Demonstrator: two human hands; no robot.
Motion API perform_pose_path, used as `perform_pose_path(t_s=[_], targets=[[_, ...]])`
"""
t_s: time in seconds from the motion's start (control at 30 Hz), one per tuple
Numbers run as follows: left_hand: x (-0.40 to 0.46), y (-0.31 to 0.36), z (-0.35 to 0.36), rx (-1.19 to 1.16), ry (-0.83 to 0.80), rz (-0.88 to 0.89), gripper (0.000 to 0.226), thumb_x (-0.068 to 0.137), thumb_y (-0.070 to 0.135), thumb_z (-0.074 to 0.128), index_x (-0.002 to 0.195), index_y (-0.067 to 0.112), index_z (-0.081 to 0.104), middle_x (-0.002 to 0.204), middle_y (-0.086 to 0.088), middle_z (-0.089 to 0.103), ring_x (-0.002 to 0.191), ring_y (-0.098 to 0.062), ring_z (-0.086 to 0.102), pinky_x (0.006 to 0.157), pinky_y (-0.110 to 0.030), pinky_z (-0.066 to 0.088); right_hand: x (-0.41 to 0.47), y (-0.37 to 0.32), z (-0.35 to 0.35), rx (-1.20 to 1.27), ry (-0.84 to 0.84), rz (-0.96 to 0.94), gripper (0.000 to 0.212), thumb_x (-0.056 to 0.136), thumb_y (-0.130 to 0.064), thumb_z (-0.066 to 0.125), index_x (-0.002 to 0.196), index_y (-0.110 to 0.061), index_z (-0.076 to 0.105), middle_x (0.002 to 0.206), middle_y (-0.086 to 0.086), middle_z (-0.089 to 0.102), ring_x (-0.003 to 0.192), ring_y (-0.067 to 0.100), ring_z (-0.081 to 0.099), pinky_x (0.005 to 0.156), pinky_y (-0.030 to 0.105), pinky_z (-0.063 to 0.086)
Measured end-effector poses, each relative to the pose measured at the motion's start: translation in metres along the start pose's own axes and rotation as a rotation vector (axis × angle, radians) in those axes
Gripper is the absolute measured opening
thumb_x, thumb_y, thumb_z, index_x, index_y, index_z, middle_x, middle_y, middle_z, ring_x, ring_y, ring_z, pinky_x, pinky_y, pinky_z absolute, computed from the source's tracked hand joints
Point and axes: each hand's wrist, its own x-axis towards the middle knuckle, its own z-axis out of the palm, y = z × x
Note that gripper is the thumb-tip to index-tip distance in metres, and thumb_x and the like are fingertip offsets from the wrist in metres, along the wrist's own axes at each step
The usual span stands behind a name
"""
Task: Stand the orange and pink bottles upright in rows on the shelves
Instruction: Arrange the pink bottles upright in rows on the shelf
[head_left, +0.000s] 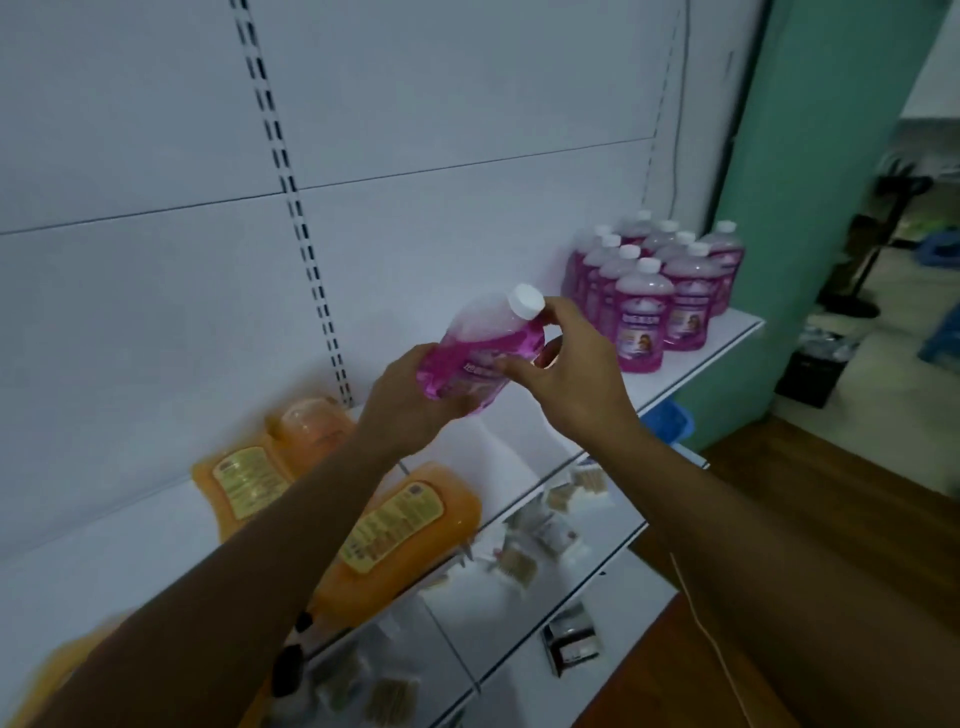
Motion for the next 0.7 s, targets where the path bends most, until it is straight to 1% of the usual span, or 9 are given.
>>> perform_pose_path(t_s=[0.07,0.13,0.2,0.27,0.37,0.5,0.57,0.63,0.7], targets=[[0.019,0.009,0.024,-0.007,-0.064,0.001,0.063,0.071,0.045,0.081,0.123,0.02,0.055,0.111,0.004,0.067,0.095,-0.013,0.064,0.086,-0.035,0.055,0.007,0.018,-0.011,-0.061,0.034,-0.032,0.061,0.079,-0.034,0.077,0.132,-0.022,0.049,0.117,-0.004,0.058,0.087,0.008,0.052,0.074,0.014,0.043],[0.04,0.015,0.05,-0.022,-0.124,0.009,0.059,0.075,0.043,0.078,0.123,0.02,0.053,0.11,0.005,0.064,0.092,-0.009,0.062,0.081,-0.026,0.052,0.019,0.04,-0.022,-0.108,0.081,-0.028,0.064,0.08,-0.037,0.076,0.135,-0.022,0.048,0.122,-0.001,0.057,0.101,0.013,0.053,0.086,0.025,0.047],[0.064,0.018,0.075,-0.039,-0.183,0.029,0.052,0.078,0.041,0.076,0.12,0.022,0.052,0.109,0.007,0.063,0.09,-0.007,0.062,0.08,-0.024,0.053,0.034,0.06,-0.034,-0.15,0.104,-0.012,0.065,0.081,-0.038,0.075,0.137,-0.022,0.047,0.125,0.001,0.057,0.111,0.016,0.053,0.095,0.032,0.047],[0.09,0.021,0.098,-0.058,-0.262,0.059,0.049,0.08,0.036,0.076,0.121,0.021,0.054,0.11,0.003,0.066,0.094,-0.012,0.064,0.087,-0.031,0.056,0.051,0.079,-0.045,-0.204,0.114,0.002,0.064,0.081,-0.037,0.075,0.137,-0.022,0.047,0.125,0.002,0.056,0.113,0.016,0.052,0.097,0.031,0.045],[0.126,0.02,0.132,-0.133,-0.402,0.1,0.042,0.082,0.027,0.076,0.12,0.026,0.058,0.109,0.001,0.068,0.098,-0.013,0.067,0.09,-0.032,0.056,0.074,0.107,-0.058,-0.293,0.124,0.038,0.064,0.082,-0.037,0.074,0.138,-0.024,0.046,0.128,0.002,0.054,0.115,0.016,0.05,0.095,0.026,0.038],[0.159,0.016,0.173,-0.146,-0.478,0.078,0.062,0.076,0.046,0.075,0.128,0.018,0.055,0.115,-0.001,0.068,0.104,-0.02,0.065,0.094,-0.041,0.054,0.095,0.136,-0.073,-0.355,0.107,0.094,0.062,0.083,-0.031,0.073,0.139,-0.024,0.046,0.132,0.004,0.05,0.119,0.018,0.048,0.099,0.023,0.033],[0.17,0.013,0.19,-0.172,-0.492,0.045,0.063,0.074,0.046,0.078,0.124,0.014,0.058,0.117,-0.005,0.068,0.106,-0.023,0.065,0.095,-0.043,0.054,0.102,0.148,-0.076,-0.375,0.105,0.104,0.061,0.084,-0.026,0.074,0.139,-0.024,0.046,0.132,0.004,0.049,0.12,0.02,0.047,0.1,0.024,0.034],[0.178,0.01,0.206,-0.15,-0.519,0.041,0.046,0.08,0.032,0.075,0.12,0.018,0.058,0.115,-0.006,0.067,0.106,-0.025,0.065,0.094,-0.038,0.054,0.106,0.158,-0.079,-0.384,0.11,0.121,0.06,0.084,-0.025,0.073,0.138,-0.024,0.047,0.133,0.004,0.048,0.121,0.02,0.047,0.102,0.027,0.036],[0.18,0.007,0.218,-0.155,-0.552,0.036,0.043,0.084,0.027,0.071,0.124,0.016,0.058,0.111,-0.002,0.067,0.103,-0.021,0.065,0.085,-0.022,0.055,0.107,0.169,-0.081,-0.381,0.104,0.147,0.057,0.085,-0.025,0.073,0.136,-0.023,0.048,0.132,0.004,0.049,0.12,0.019,0.047,0.104,0.031,0.04]])
